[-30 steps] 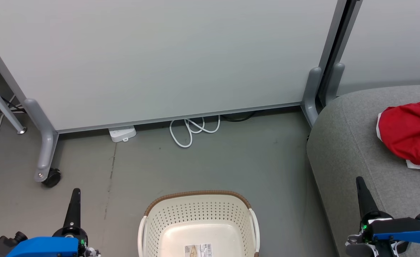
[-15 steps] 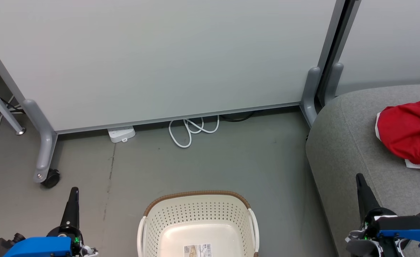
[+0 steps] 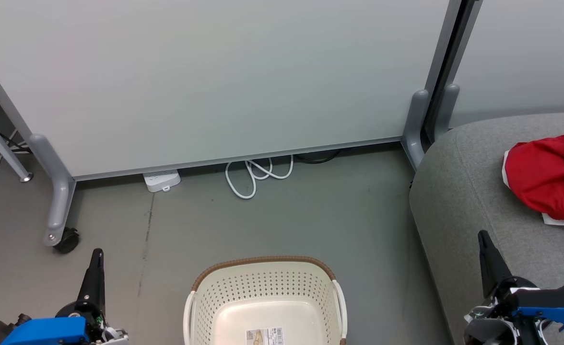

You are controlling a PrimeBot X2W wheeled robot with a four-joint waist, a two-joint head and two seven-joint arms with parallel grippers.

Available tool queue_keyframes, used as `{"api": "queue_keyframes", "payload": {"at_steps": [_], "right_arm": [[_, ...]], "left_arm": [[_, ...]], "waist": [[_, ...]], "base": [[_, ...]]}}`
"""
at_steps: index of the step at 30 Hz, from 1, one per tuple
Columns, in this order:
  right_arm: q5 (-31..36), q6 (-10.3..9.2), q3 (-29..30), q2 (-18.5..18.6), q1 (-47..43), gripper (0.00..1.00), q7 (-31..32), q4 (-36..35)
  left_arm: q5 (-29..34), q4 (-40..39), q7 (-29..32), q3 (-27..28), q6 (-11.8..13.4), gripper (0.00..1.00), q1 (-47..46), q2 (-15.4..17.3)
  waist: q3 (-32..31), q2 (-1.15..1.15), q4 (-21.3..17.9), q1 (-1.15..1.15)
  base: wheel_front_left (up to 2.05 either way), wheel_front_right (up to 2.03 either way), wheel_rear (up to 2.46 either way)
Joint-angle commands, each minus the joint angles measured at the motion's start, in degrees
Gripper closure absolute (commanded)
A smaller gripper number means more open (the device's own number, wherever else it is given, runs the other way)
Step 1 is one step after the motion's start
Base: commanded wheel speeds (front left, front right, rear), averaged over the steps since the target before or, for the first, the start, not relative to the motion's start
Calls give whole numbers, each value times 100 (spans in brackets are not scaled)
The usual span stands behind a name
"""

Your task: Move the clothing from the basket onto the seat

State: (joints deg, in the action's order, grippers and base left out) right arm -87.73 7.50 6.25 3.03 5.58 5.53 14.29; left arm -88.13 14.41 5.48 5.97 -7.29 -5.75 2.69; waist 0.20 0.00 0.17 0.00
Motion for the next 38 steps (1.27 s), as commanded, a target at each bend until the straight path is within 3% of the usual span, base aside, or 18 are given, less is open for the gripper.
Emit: {"api": "queue_keyframes", "payload": {"at_steps": [1, 10, 38], "right_arm": [[-147, -1, 21, -20, 88, 100, 39, -32], [-501, -2, 41, -26, 92, 100, 126, -38], [-476, -2, 37, -24, 90, 100, 121, -35]], "left_arm": [[-120, -34, 41, 47, -33, 100, -74, 33], [-451, -45, 133, 77, -36, 100, -78, 34], [-437, -44, 132, 72, -36, 100, -77, 34]], "waist": [[0, 0, -3, 0], [-2, 0, -17, 0], [-2, 0, -17, 0]], "base": [[0, 0, 0], [0, 0, 0], [0, 0, 0]]}}
